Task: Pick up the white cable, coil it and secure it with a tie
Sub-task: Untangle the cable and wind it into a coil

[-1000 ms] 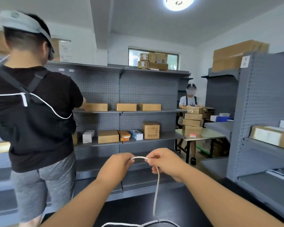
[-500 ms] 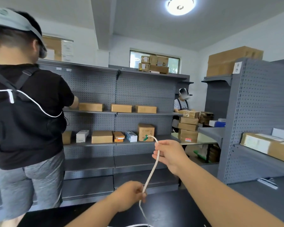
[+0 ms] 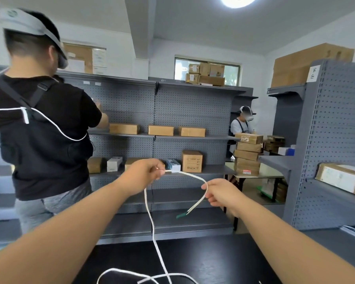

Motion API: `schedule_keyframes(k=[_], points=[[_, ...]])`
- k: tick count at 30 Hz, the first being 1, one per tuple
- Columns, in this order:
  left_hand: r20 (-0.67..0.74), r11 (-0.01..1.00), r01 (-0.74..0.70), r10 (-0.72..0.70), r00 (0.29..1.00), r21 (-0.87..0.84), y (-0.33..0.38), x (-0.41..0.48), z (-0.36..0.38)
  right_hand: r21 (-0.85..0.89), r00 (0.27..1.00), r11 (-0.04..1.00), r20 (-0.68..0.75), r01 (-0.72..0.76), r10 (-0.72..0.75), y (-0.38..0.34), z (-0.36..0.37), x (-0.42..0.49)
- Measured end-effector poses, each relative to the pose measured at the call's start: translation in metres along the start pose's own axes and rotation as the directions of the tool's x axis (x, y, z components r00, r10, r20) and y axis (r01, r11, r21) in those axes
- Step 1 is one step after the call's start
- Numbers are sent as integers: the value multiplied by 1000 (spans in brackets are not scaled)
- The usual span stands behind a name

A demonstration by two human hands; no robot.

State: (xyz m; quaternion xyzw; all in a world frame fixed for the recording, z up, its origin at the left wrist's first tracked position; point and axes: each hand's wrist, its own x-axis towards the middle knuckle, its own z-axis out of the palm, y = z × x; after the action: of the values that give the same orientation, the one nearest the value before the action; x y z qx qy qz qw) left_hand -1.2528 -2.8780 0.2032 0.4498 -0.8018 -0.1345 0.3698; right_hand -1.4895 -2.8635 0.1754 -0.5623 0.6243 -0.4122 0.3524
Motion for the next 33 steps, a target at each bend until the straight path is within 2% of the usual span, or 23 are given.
schedule_keyframes(k=[2, 4, 8, 11, 16, 18, 20, 24, 27, 29, 31, 33], points=[[-18, 998, -26, 27, 999, 57, 10, 5, -8, -224, 982, 956, 46, 191, -186, -3, 1, 1], [-18, 995, -42, 44, 999, 91, 16, 9, -13, -366, 941, 868, 91, 336, -326, -11, 6, 0], [-35, 998, -16, 18, 999, 67, 15, 10, -18, -410, 897, 801, 128, 435, -422, -28, 12, -1], [7, 995, 94, -94, 996, -38, -1, 1, -14, -390, 867, 780, 120, 489, -483, -37, 8, 0], [201, 967, 241, -221, 954, -84, -34, -17, -1, -434, 847, 733, 174, 524, -502, -48, 0, 4], [238, 955, 290, -269, 933, -59, -46, -24, 1, -441, 850, 731, 184, 520, -494, -49, -1, 6], [258, 940, 341, -325, 910, -17, -57, -31, 1, -419, 857, 752, 164, 508, -488, -48, -2, 8], [290, 888, 445, -398, 870, -115, -77, -42, 2, -349, 876, 805, 125, 479, -467, -45, -2, 13], [203, 888, 446, -419, 885, -114, -86, -49, 4, -276, 892, 852, 50, 445, -450, -40, 1, 16], [150, 812, 466, -442, 884, -352, -84, -50, 10, -189, 905, 891, -23, 412, -424, -37, 6, 19], [142, 626, 440, -467, 873, -643, -74, -46, 17, -47, 925, 929, -82, 368, -371, -33, 12, 21], [130, 470, 378, -477, 869, -798, -66, -42, 21, 73, 943, 943, -103, 325, -317, -29, 19, 20]])
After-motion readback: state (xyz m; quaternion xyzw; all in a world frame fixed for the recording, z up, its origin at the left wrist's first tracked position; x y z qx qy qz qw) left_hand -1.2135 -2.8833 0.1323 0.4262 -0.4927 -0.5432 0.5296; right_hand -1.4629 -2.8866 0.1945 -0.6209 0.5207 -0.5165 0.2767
